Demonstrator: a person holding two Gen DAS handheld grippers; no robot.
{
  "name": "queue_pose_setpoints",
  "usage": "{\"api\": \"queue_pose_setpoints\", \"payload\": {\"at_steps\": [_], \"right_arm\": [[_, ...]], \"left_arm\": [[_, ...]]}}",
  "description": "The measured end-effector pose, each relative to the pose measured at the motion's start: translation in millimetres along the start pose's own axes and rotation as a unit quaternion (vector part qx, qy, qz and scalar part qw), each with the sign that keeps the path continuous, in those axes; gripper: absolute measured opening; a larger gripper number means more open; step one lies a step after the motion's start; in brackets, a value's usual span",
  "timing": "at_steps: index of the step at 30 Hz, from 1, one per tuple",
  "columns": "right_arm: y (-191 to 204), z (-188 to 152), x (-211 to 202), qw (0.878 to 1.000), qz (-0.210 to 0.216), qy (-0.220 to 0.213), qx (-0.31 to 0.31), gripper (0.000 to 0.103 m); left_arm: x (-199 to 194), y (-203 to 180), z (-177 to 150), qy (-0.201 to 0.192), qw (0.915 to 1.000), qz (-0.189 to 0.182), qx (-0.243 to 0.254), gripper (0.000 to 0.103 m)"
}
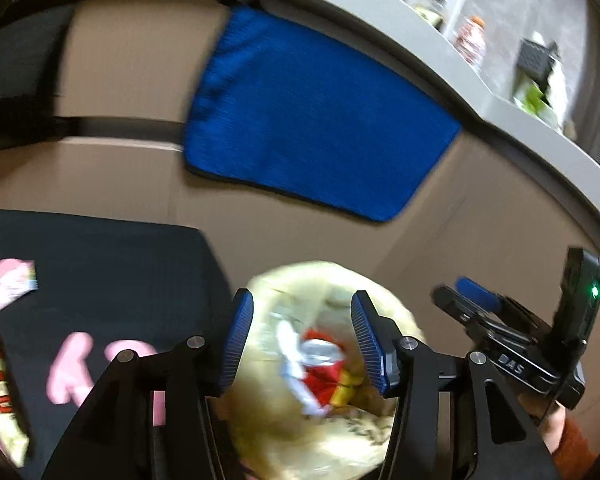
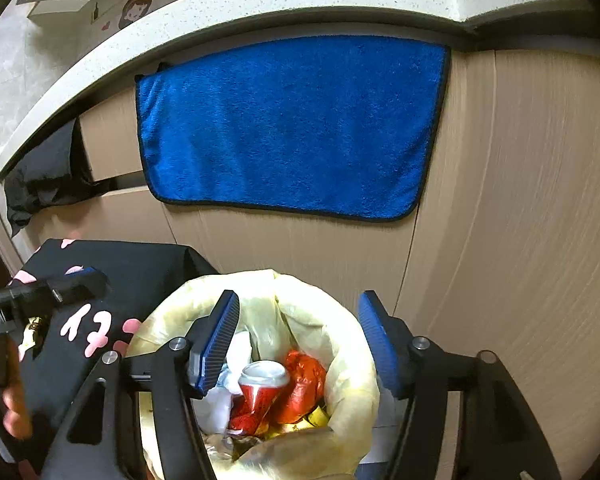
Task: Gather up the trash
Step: 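Grasp the yellow chip bag on the table with the left gripper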
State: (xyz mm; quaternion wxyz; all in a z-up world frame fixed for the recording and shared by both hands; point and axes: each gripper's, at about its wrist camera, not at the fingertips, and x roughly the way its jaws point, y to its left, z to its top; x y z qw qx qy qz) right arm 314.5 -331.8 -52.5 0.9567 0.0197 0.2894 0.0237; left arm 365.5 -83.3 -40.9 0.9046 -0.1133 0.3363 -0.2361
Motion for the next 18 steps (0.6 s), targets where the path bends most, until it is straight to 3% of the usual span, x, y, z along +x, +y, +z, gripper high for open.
{"api": "queue_pose_setpoints", "payload": {"at_steps": [8,13,18], "right_arm": [[19.0,0.8,-8.1,1.0,0.018,-0.013,0.006,0.062],[53.7,-1.8,-8.5,0.998,0.057,-0.02,-0.007,0.062],[91.1,-9.0,-4.2,0.996,0.088,-0.012,-0.025,0.062]], "left_arm": [[-62.4,67.7,-2.8,-0.052,0.9908,0.119,-0.037,0.052],[-90.8,138.7,-19.3,-0.062,0.9705,0.216,-0.088,0.052],[-97.9,207.2,-40.1,-0.042,0.9487,0.253,-0.184,0.052]]}}
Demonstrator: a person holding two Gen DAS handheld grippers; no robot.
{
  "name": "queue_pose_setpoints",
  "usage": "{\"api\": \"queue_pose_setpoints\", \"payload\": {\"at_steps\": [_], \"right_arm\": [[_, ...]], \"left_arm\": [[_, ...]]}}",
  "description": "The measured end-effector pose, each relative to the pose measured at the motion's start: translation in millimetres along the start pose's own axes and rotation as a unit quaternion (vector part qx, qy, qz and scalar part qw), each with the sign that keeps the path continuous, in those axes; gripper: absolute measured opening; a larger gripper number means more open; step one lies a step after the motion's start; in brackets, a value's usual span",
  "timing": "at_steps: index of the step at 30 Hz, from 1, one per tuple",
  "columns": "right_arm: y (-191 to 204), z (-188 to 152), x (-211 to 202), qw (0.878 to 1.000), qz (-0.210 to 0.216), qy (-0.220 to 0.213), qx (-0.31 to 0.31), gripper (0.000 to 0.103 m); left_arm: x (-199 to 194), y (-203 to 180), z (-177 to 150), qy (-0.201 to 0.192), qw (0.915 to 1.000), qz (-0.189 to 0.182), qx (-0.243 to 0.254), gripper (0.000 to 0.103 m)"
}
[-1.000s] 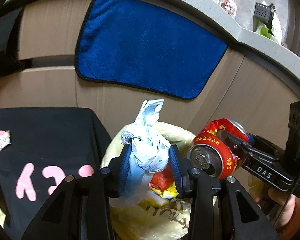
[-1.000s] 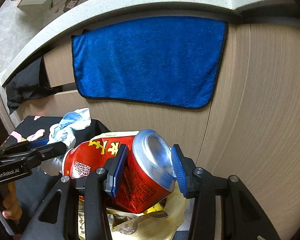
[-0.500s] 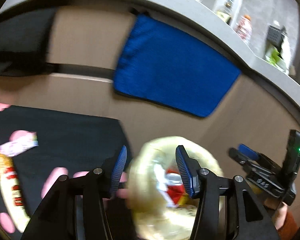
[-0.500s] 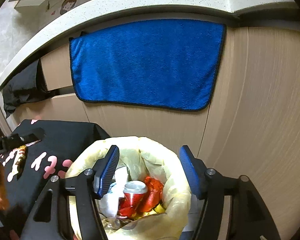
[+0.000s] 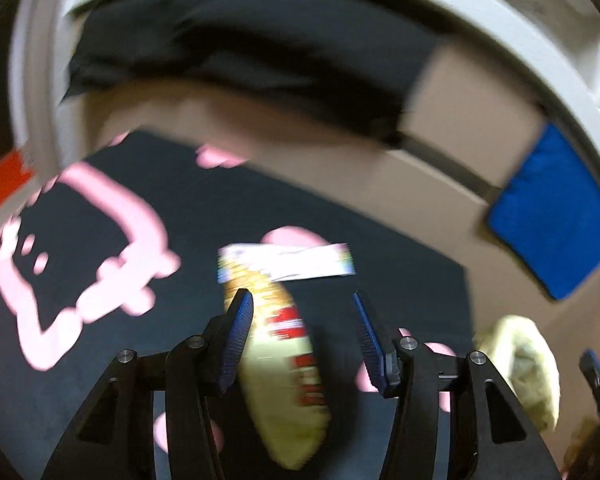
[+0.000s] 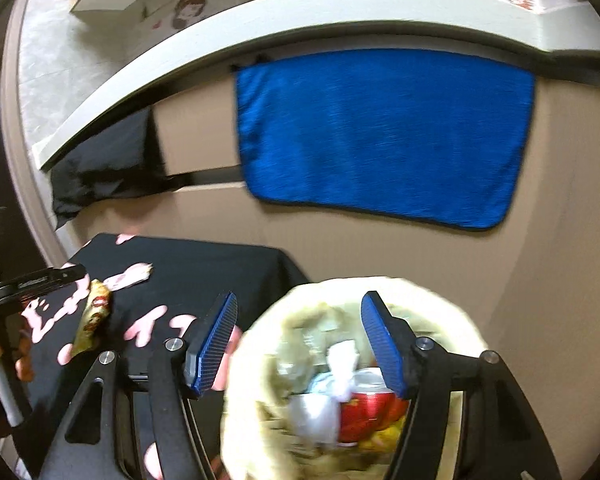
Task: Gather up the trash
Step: 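Grasp the yellow chip bag on the table with the left gripper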
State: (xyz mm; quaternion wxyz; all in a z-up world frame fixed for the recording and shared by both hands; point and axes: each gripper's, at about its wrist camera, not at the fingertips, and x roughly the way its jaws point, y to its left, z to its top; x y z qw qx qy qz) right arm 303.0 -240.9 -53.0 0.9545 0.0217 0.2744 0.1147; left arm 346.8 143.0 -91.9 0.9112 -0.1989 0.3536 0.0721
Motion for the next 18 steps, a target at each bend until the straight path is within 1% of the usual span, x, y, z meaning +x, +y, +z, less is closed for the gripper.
{"api": "queue_pose_setpoints", "payload": {"at_steps": [3,5,7,8,9,10,11,12,13,16,18], "right_arm": [[19.5,-3.7,10.2,1.0,0.013,0.013,-0.009,0.062],[32.2,-5.4,17.3,1.0,0.019,0.021,-0.012,0.062],[41.1,-6.6,22.7,0.999,0.025,0.027,-0.013,0.062],[46.2,-7.2,24.9,0.999,0.027,0.03,-0.014,0.062],[53.0,-7.0,28.4,0.999,0.028,0.033,-0.018,0.062],[55.9,-6.2,30.2,0.999,0.03,0.035,-0.021,0.062],[62.2,-4.8,33.7,0.998,0.035,0.038,-0.023,0.062],[67.1,-3.4,37.7,0.998,0.04,0.04,-0.024,0.062],[75.6,-0.6,43.5,0.997,0.053,0.044,-0.027,0.062],[103.3,7.8,63.4,0.993,0.088,0.062,-0.05,0.062],[124.2,12.5,77.5,0.989,0.111,0.069,-0.071,0.062]], "left_arm": [[21.0,15.4,-5.9,0.032,0.9993,0.007,-0.016,0.052],[33.8,14.3,-11.3,0.058,0.9982,-0.005,-0.018,0.052],[40.9,11.9,-15.4,0.074,0.9971,-0.011,-0.014,0.052],[41.5,10.8,-16.7,0.079,0.9967,-0.014,-0.01,0.051],[41.1,10.6,-17.7,0.085,0.996,-0.028,-0.004,0.045],[36.5,11.1,-18.2,0.084,0.9953,-0.049,0.006,0.042],[30.3,11.0,-18.3,0.077,0.9954,-0.053,0.015,0.037],[19.7,12.1,-18.1,0.062,0.9962,-0.054,0.027,0.035],[8.7,16.7,-17.7,0.049,0.9966,-0.055,0.035,0.033],[-19.3,40.2,-14.6,0.037,0.9958,-0.075,0.036,0.031],[-35.5,59.7,-11.6,0.026,0.9965,-0.071,0.034,0.031]]}}
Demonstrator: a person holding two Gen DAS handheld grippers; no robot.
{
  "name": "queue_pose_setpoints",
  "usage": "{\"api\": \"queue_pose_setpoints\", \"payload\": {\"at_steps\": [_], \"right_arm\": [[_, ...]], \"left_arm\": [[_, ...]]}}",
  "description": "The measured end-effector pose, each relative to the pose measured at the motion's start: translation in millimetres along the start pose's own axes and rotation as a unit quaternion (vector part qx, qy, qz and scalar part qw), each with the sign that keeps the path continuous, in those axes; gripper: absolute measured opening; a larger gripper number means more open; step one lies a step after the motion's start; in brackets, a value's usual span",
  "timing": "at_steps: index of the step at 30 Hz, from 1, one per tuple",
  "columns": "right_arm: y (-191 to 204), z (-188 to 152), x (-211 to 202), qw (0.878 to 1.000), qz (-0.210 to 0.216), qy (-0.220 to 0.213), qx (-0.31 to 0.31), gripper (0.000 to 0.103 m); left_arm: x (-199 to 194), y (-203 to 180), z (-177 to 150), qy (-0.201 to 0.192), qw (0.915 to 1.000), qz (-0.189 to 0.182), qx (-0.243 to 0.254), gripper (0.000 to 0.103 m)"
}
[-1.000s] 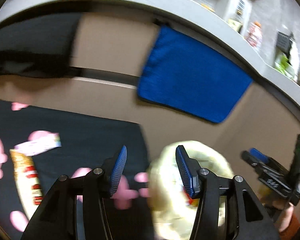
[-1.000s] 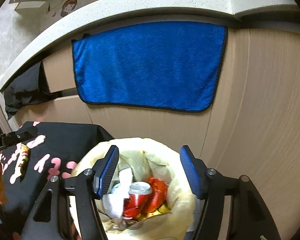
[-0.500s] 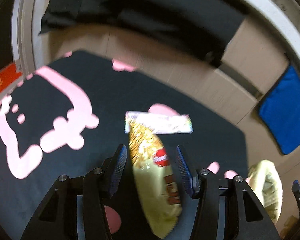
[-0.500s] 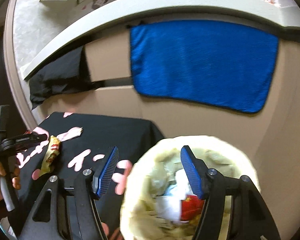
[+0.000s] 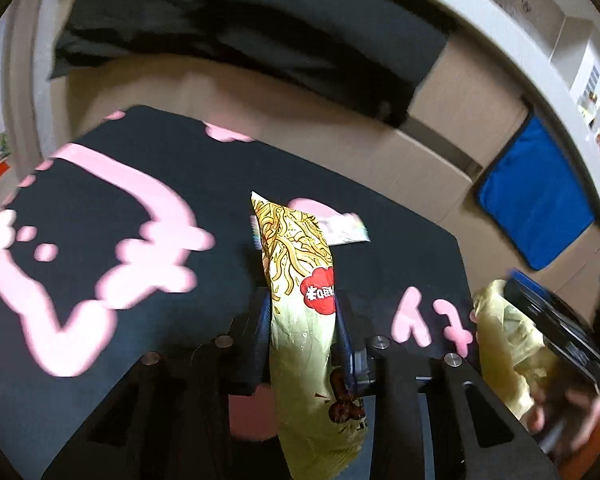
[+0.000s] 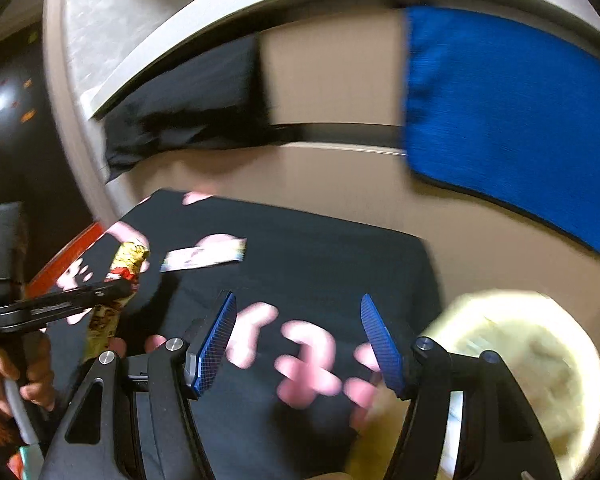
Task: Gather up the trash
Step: 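Grasp the yellow chip bag on the table with the left gripper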
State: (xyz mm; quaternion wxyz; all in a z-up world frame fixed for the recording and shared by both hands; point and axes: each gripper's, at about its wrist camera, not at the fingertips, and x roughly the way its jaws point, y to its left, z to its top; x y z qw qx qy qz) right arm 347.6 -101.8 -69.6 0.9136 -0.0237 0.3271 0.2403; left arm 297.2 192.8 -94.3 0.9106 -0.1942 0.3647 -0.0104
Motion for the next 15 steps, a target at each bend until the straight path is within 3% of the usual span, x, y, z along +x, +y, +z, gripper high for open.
{"api": "queue_pose_setpoints", "payload": {"at_steps": [8,15], "right_arm": [[68.7,52.2,124.9,0.987,0.126,0.071,-0.073,0.062],[97.4,73.9,210.1,0.974,0.134,0.125,-0.131,0.062]], "left_arm": [[-44.3,79.6,4.9,-0.015,0.9984,0.037,-0.04,0.031],[-46.6,120.6,-4.7,0.0,0.9965,0.049,-0.068,0.032]]}}
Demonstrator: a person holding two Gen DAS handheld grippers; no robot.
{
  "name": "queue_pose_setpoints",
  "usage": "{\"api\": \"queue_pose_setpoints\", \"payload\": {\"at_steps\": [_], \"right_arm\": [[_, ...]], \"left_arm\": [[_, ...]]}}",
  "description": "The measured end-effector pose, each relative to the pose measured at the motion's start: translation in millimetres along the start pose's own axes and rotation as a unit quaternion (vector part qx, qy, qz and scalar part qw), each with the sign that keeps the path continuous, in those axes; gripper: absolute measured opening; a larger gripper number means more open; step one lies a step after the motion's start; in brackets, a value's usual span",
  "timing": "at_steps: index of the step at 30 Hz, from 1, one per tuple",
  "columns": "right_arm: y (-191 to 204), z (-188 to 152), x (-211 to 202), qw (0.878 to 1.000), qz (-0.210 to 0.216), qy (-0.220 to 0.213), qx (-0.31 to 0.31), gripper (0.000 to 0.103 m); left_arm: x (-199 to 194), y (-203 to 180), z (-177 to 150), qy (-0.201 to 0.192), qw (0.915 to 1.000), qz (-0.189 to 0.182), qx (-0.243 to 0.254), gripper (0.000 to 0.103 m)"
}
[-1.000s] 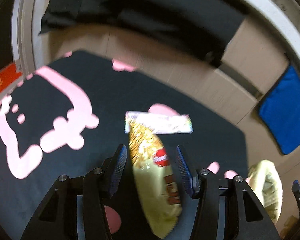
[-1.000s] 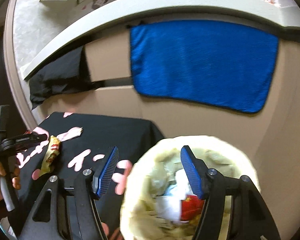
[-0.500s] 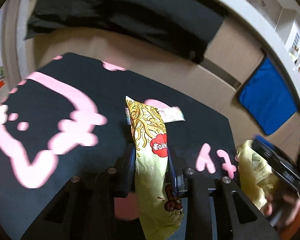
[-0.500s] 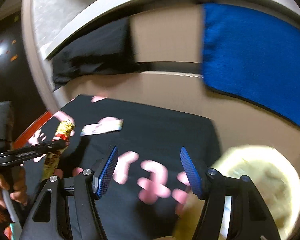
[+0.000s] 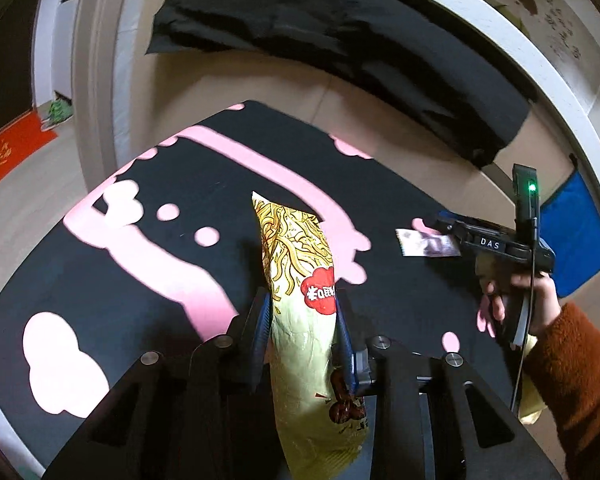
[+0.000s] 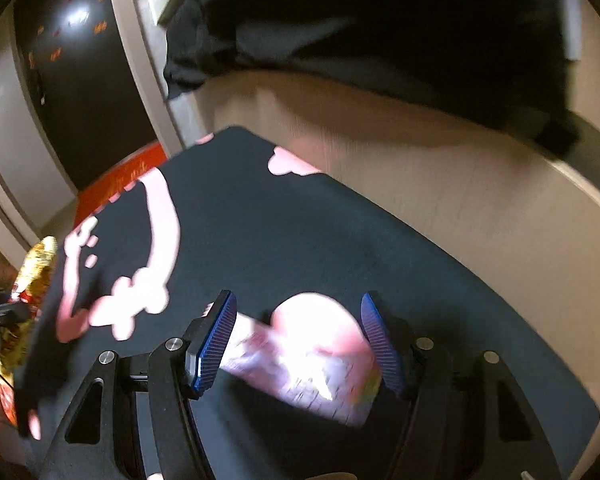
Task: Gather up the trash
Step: 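Grasp the yellow chip bag on the table with the left gripper, then grasp the pink candy wrapper with the right gripper while the left holds the chip bag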
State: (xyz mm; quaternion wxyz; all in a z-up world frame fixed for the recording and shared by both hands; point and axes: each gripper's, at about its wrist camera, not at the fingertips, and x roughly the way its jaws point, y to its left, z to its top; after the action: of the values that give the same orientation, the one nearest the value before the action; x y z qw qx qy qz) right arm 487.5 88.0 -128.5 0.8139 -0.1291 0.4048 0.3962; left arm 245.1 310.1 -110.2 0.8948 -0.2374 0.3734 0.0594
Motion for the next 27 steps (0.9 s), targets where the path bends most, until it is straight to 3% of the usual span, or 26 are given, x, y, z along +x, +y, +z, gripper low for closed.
{"api": "queue_pose_setpoints", "payload": {"at_steps": [4,8,16,19,24,27], "right_arm": [[-5.3,-11.3,4.8,0.999,0.012,0.013,0.03,0.063],[1.4,-34.9,-10.6,0.995,0.069,0.008,0.074,0.066],[31.2,-52.6,-12.7,0.997,0.046,-0.002,0.063,0.088],[37.6,-49.0,-9.1,0.998,0.026,0.013,0.062,0.09],[51.4,-47.6,-1.9,0.999,-0.018,0.031,0.025,0.09],[51.3,-44.2,2.2,0.998,-0.056,0.023,-0.008,0.065]], "left_arm": [[2.6,10.6,-1.8,0.003,0.9997,-0.015,-0.018,0.032],[8.9,9.5,-2.0,0.006,0.9992,-0.031,-0.025,0.033],[14.4,-0.9,-7.6,0.019,0.9981,-0.051,-0.029,0.033],[15.3,-0.8,-8.8,0.022,0.9981,-0.049,-0.03,0.033],[17.8,0.3,-7.5,0.025,0.9978,-0.052,-0.033,0.033],[20.5,0.3,-6.5,0.029,0.9976,-0.053,-0.035,0.033]]}}
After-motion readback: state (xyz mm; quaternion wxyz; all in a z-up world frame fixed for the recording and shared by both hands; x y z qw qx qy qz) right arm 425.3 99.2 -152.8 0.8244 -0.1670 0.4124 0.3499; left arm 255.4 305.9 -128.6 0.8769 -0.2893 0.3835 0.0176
